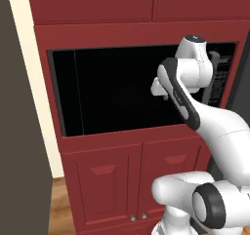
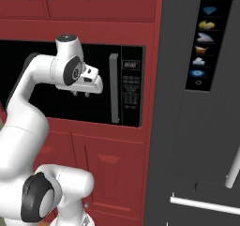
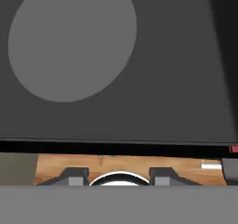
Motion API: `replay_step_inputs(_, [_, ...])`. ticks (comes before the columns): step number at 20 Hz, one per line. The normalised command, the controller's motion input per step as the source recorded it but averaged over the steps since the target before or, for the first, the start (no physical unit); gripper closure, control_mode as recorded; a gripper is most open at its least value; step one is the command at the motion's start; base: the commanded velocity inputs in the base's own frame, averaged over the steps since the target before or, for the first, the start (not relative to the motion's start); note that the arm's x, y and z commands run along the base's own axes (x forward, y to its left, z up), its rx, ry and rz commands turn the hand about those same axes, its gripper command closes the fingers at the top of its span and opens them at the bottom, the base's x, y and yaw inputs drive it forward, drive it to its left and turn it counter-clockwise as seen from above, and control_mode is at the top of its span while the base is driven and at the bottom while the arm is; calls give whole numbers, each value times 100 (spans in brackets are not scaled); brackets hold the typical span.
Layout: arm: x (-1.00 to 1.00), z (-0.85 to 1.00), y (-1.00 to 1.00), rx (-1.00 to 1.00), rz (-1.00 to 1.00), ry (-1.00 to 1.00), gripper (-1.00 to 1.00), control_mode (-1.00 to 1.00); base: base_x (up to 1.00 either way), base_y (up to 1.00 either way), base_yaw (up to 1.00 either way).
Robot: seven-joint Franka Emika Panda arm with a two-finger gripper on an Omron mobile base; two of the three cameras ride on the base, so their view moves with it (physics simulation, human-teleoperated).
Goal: Place the sponge inside the microwave to prepare for sanitizing.
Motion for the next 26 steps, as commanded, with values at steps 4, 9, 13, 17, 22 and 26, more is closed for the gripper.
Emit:
replay_step_inputs(4, [-16, 0, -9, 0, 0, -19, -100, -100, 0, 0, 0])
replay_step_inputs(9, [-57, -7, -4, 0, 0, -42, -100, -100, 0, 0, 0])
replay_step_inputs(13, [-47, -1, -11, 0, 0, -25, -100, -100, 0, 0, 0])
replay_step_inputs(17, [-34, -10, -24, -1, 0, -33, -100, -100, 0, 0, 0])
replay_step_inputs(22, [-2, -3, -12, -4, 0, -57, -100, -100, 0, 0, 0])
replay_step_inputs(26, [0, -15, -23, -2, 0, -49, -100, -100, 0, 0, 0])
